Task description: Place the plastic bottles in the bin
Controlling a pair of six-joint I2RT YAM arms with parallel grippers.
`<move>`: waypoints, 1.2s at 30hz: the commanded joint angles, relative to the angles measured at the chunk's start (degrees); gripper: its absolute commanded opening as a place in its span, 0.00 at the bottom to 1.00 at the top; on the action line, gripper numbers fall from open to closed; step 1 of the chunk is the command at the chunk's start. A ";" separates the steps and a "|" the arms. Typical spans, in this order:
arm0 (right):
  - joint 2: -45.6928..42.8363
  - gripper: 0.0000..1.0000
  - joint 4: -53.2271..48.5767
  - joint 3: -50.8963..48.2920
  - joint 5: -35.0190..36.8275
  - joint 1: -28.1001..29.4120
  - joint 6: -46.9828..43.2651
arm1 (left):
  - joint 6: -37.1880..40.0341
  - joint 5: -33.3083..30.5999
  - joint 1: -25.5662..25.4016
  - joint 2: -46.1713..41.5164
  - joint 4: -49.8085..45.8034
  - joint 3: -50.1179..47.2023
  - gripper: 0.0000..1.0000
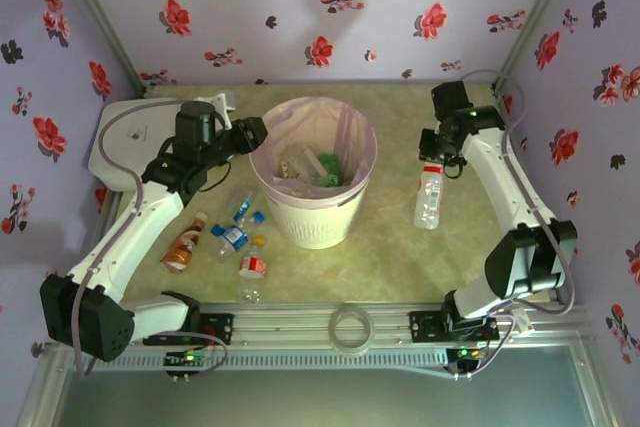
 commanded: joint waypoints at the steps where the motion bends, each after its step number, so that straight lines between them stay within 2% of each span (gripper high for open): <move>1: -3.46 0.29 -0.54 4.93 1.55 -0.05 -1.38 | 1.14 -1.75 1.09 0.31 -3.63 -0.75 0.38; 11: -9.54 0.29 0.56 17.92 -0.93 -0.06 -1.19 | 1.15 -1.77 1.12 0.37 -3.51 -0.75 0.38; 18: -8.71 0.29 2.46 27.12 -5.90 0.93 -0.36 | 0.97 -1.67 1.09 0.85 -3.40 -0.57 0.38; 29: 2.32 0.28 1.07 45.90 -5.00 11.98 -1.48 | 0.96 -1.69 1.12 0.96 -3.75 -0.22 0.38; 36: 10.98 0.28 3.21 52.17 -5.55 21.49 -0.44 | 0.87 -1.69 1.08 1.01 -3.49 -0.04 0.39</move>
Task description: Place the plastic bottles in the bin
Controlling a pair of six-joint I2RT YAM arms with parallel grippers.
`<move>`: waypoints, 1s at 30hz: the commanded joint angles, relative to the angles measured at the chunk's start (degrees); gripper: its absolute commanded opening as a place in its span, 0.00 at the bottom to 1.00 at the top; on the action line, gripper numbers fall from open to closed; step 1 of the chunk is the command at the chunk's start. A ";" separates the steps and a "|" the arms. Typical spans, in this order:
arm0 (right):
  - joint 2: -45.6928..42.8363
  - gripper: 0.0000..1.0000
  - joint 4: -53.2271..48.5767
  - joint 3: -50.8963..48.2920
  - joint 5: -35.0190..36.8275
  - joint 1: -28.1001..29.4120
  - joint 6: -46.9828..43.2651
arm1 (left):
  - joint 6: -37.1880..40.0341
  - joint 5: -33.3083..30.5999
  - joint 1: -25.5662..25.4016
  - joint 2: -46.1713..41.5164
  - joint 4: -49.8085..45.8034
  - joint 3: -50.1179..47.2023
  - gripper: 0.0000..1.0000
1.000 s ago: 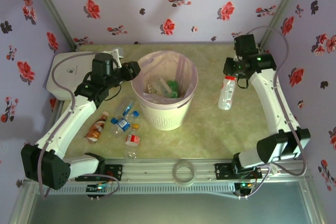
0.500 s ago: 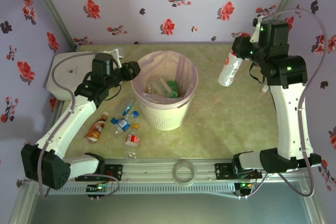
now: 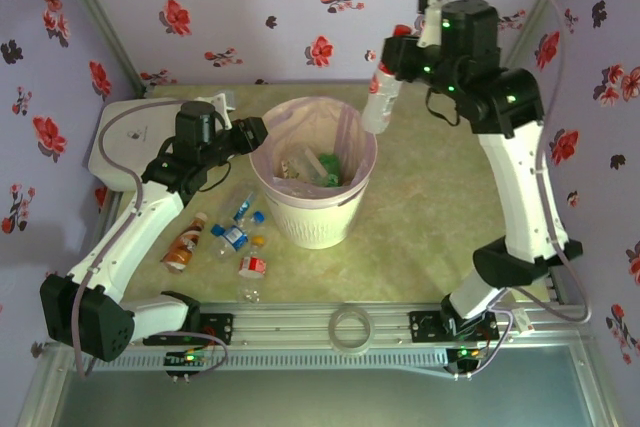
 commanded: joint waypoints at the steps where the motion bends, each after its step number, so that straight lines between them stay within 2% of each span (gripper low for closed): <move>1: 4.57 0.28 1.33 3.17 -1.19 5.04 0.36 | 0.89 -1.68 1.12 1.09 -3.47 -0.09 0.38; 5: 11.71 0.28 -1.36 9.67 -1.20 10.98 -0.34 | 1.13 -1.65 1.07 1.13 -3.64 -0.09 0.38; 10: 17.40 0.28 -5.73 14.85 -1.17 14.49 -1.61 | 1.49 -1.69 1.19 0.77 -3.78 -0.09 0.38; 21: 20.06 0.27 -16.11 14.92 2.42 16.72 -5.08 | 1.59 -1.69 1.12 2.02 -3.47 0.26 0.38; 30: 25.56 0.28 -22.46 14.60 7.01 17.40 -9.26 | 1.45 -1.69 1.08 1.85 -3.62 0.16 0.38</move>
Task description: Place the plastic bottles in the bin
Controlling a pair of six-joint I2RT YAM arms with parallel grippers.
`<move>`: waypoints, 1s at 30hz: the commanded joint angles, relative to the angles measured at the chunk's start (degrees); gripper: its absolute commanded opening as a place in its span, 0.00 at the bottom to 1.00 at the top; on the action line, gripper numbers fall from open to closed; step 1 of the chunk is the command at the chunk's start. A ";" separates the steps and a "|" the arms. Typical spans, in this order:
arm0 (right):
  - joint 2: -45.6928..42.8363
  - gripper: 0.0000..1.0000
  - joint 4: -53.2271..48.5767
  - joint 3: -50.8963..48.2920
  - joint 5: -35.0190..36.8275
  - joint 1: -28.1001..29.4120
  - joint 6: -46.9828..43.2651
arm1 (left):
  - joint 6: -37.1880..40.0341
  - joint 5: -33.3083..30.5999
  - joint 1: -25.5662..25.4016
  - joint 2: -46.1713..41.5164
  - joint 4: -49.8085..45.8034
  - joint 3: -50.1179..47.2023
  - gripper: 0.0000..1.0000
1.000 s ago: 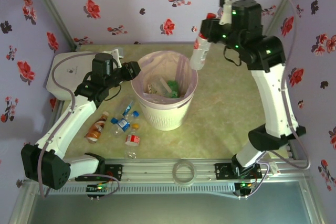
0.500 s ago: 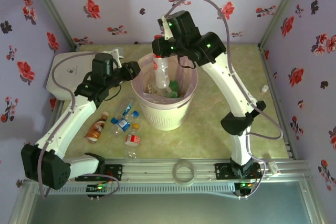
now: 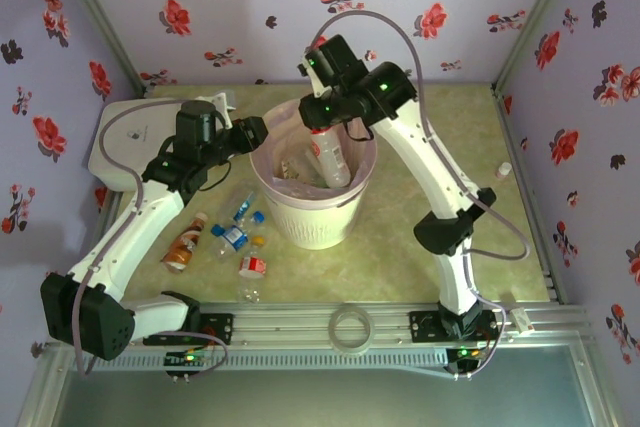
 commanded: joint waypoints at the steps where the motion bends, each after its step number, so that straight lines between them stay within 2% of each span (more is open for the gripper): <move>1: 2.92 0.28 -3.60 0.89 3.21 1.15 -3.39 | 1.41 -1.88 1.12 1.44 -3.69 -0.15 0.38; 17: 2.54 0.33 8.00 -18.14 0.96 1.98 -3.97 | 0.83 -1.91 1.12 1.45 -3.16 -0.40 0.38; 24: 0.03 0.46 15.82 -26.35 0.21 2.29 -2.72 | 0.76 -1.89 1.06 1.34 -3.08 -0.64 0.38; 30: -2.52 0.63 16.27 -25.89 1.65 2.55 -2.85 | 0.73 -1.86 1.10 1.28 -3.09 -0.59 0.38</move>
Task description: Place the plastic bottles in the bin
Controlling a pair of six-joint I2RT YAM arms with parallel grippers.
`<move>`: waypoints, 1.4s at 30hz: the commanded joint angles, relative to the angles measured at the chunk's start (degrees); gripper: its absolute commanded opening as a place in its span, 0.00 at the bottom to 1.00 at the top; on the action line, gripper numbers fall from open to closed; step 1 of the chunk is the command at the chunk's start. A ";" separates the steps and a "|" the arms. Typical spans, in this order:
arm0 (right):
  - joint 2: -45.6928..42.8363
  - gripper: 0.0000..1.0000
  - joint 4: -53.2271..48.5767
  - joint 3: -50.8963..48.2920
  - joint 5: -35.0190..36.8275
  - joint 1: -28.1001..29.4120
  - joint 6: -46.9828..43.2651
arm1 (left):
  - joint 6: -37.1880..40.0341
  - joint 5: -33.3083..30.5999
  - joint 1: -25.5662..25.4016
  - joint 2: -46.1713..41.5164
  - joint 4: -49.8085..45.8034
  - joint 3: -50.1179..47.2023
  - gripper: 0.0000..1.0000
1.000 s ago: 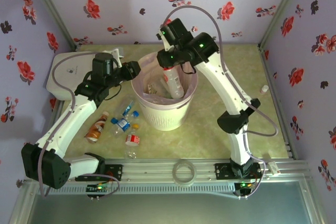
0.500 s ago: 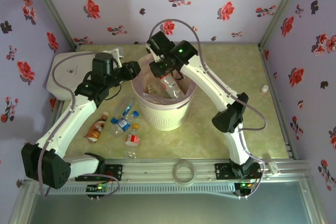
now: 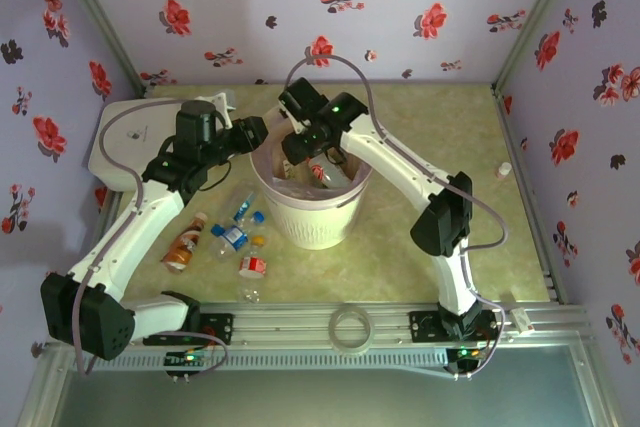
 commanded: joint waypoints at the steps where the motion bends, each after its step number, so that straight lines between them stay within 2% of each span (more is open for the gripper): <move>1: -2.92 0.64 0.50 0.30 0.67 0.38 0.02 | 0.75 -1.90 1.09 1.32 -3.11 -0.53 0.38; 11: -10.68 0.83 -0.93 4.10 3.20 0.42 -0.47 | 0.85 -1.89 1.06 1.32 -3.66 0.09 0.38; 15: -15.98 0.85 0.65 3.25 3.75 0.03 0.97 | 0.64 -1.84 0.97 1.14 -3.81 0.26 0.38; 18: -21.30 0.85 2.97 0.47 1.91 -2.47 3.63 | 0.13 -1.83 0.44 1.09 -3.39 0.12 0.38; 21: -27.44 0.84 5.30 -5.47 -2.89 -8.61 7.85 | 0.21 -1.97 -0.86 1.71 -3.14 0.41 0.38; 25: -35.95 0.78 8.01 -17.98 -14.22 -21.12 15.40 | -0.04 -2.15 -2.47 2.51 -2.48 0.85 0.37; 28: -40.40 0.76 5.73 -24.28 -20.71 -29.69 17.00 | 0.22 -3.12 -4.05 3.34 -2.31 1.74 0.37; 31: -45.33 0.74 7.61 -31.98 -27.74 -35.94 18.58 | 0.38 -4.73 -6.09 4.61 -2.05 2.68 0.37; 33: -47.75 0.73 9.72 -36.26 -33.41 -38.43 19.89 | 0.42 -5.16 -7.28 5.86 -1.54 3.46 0.38; 36: -49.51 0.72 10.31 -40.53 -38.13 -41.30 20.42 | 0.31 -5.43 -8.91 7.83 -0.60 4.48 0.38; 42: -52.75 0.72 14.74 -46.20 -42.17 -44.09 21.39 | 0.71 -6.06 -12.00 11.07 -0.15 6.92 0.38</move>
